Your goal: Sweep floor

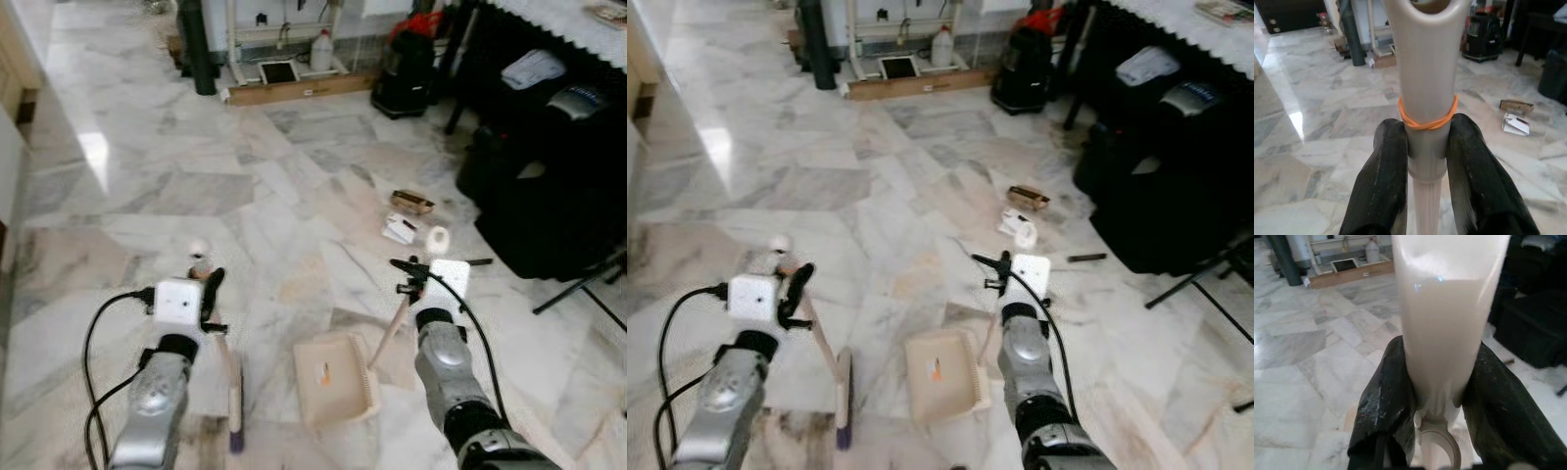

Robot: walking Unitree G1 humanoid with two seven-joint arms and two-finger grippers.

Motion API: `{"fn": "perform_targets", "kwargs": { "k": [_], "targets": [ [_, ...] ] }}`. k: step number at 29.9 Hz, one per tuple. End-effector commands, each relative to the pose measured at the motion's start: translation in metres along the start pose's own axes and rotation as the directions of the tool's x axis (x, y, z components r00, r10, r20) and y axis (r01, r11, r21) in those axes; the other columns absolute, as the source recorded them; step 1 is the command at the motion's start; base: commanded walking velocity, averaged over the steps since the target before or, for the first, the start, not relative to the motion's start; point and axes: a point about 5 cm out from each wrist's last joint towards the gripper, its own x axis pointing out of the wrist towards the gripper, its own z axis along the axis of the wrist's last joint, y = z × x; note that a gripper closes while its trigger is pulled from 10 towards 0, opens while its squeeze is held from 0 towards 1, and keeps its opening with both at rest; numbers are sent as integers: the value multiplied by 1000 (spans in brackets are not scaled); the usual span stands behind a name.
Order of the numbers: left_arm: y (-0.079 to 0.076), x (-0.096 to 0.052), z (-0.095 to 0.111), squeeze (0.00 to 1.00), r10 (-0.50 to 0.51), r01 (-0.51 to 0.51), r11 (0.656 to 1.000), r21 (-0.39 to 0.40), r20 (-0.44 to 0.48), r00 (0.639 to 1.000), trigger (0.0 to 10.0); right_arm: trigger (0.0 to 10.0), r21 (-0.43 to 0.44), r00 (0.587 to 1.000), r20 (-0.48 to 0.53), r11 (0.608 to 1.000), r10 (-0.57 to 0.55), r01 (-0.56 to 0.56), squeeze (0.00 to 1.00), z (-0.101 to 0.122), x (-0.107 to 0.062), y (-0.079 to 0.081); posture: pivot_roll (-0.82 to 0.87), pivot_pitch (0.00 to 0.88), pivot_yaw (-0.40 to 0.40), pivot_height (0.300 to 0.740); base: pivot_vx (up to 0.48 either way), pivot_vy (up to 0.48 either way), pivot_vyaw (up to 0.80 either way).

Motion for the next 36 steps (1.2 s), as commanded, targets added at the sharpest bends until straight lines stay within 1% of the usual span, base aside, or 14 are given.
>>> {"fn": "perform_targets", "kwargs": {
  "k": [1,36],
  "targets": [
    [-7,5,11,0,-19,20,1000,-8,54,998,10000,10000,15,999,36,1000,-19,19,0,7,3,-5,125,87,-26,740,0,0,-744],
    [-9,7,13,0,-25,25,1000,-12,63,998,10000,10000,15,999,37,1000,-21,21,0,8,4,-5,128,95,-28,740,0,0,-744]
  ]
}}
